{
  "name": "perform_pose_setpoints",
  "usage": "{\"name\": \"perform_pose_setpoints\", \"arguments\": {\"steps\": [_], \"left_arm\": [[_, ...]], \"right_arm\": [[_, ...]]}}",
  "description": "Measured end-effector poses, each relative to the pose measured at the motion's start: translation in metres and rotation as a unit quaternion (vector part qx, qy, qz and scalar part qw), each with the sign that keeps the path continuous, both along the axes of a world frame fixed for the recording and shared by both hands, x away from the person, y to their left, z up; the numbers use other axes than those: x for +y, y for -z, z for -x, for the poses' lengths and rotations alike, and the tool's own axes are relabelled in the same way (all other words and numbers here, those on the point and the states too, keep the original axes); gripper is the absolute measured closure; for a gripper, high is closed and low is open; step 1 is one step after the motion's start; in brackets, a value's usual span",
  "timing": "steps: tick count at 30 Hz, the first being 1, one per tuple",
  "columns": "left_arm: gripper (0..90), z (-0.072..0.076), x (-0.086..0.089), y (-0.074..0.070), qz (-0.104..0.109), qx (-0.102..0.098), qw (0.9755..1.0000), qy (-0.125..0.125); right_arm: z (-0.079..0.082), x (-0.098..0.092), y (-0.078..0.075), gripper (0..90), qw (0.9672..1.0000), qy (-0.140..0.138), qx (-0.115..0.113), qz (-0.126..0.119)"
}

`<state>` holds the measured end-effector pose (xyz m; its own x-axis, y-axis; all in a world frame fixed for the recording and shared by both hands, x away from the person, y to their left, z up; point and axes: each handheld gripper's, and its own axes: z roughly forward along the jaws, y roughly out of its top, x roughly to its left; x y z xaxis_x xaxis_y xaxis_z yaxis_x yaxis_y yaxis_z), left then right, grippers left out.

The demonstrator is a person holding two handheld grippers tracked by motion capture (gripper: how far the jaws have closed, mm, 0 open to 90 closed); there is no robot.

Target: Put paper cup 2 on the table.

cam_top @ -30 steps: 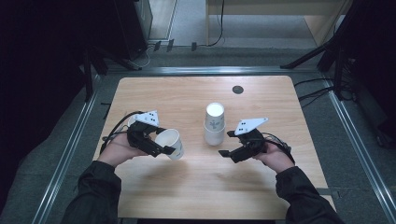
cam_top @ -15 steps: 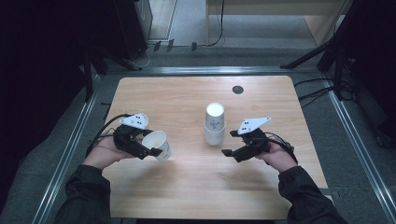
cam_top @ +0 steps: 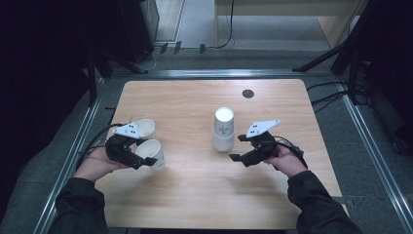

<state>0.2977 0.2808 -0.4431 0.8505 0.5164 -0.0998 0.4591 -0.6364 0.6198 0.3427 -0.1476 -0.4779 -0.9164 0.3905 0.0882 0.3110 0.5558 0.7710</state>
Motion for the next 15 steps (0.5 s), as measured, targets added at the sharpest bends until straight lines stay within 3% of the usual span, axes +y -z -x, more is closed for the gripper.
{"name": "perform_pose_setpoints", "arguments": {"steps": [6,15], "left_arm": [[24.3,-0.001,0.011,0.008,-0.016,0.002,0.9998,-0.014],[24.2,-0.007,0.022,0.020,-0.019,0.015,0.9989,-0.040]], "right_arm": [[-0.004,-0.003,0.002,20.9,1.0000,0.003,0.003,0.001],[-0.005,-0.007,0.003,20.9,0.9999,0.010,0.004,0.007]]}}
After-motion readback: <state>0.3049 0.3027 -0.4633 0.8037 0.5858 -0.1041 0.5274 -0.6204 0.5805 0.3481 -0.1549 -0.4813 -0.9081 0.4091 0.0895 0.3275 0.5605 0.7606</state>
